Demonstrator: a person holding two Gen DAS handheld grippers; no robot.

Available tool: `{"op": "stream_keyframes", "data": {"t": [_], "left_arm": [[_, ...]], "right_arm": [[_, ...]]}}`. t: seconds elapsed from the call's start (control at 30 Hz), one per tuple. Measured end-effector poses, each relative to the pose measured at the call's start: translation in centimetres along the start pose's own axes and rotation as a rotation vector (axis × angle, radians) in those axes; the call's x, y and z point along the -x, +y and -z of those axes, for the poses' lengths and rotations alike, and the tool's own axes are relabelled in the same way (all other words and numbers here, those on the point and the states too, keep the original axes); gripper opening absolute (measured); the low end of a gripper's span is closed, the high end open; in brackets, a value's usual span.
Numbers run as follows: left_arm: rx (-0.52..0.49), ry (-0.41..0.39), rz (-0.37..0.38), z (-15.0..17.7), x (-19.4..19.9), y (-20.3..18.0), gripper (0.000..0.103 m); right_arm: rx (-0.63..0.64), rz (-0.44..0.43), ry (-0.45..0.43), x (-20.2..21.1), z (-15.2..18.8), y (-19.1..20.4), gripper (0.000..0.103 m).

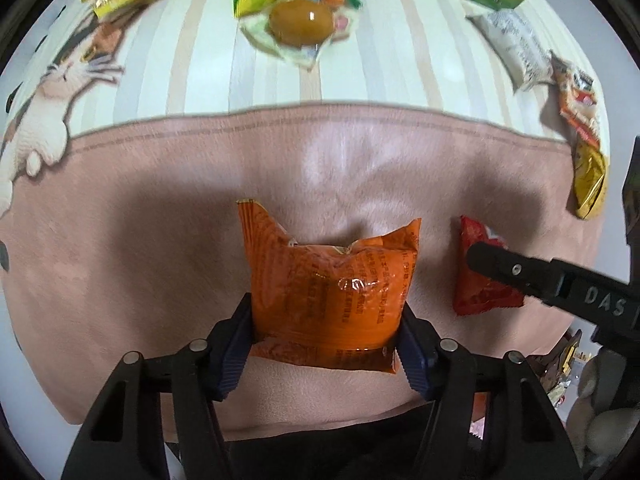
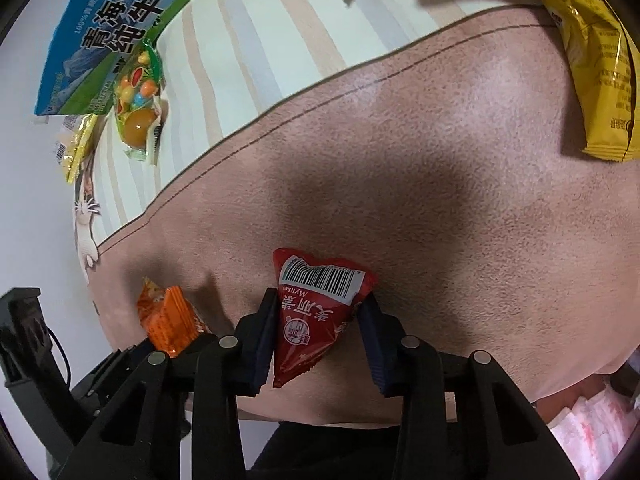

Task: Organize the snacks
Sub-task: 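Grasp the red triangle packet with the right tool while the left tool grasps the orange packet, then carry both packets into the cardboard box and open both tools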

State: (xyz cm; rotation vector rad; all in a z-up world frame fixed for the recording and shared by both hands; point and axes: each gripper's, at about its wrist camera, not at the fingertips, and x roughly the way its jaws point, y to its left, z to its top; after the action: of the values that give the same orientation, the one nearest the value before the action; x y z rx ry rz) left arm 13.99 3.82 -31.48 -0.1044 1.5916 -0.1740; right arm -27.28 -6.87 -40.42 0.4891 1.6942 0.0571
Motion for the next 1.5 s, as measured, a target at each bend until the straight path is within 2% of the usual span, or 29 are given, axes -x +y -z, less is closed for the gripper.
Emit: {"op": "stream_keyframes", "data": {"t": [0.2,0.4,0.73,0.9,1.13,1.33,1.5], "left_arm": [[-0.003,-0.063,0.022,-1.4,3.3,-0.1,0.062],[-0.011,-0.148,0.065,-3.8,8.1,-0.4,0.062],[-0.046,-0.308,0.11,-11.0,16.5,-1.9,0.062],[-0.043,-0.369,0.101,-15.6,19.4,-2.1,0.062],[-0.05,-0.407,0.059,-22.7,20.8,-1.8,0.062],[-0.055,-0.399,0.007,-28.9,19.7,-1.3,0.062],[-0.044,-0.353,-0.03,-33.3,17.2,-0.4,0.062]], "right_arm": [[0.015,-0.037,-0.038,2.3,-0.5,0.2,0.041],[0.04,-0.093,-0.108,6.5,-1.6,2.1,0.041],[0.128,-0.187,-0.255,16.0,-6.1,7.1,0.041],[0.157,-0.174,-0.315,19.4,-10.0,9.0,0.041],[0.193,-0.091,-0.391,21.9,-17.2,11.9,0.041],[0.173,-0.026,-0.413,22.0,-24.4,12.8,0.041],[0.149,0.018,-0.385,20.2,-29.7,12.7,0.041]]}}
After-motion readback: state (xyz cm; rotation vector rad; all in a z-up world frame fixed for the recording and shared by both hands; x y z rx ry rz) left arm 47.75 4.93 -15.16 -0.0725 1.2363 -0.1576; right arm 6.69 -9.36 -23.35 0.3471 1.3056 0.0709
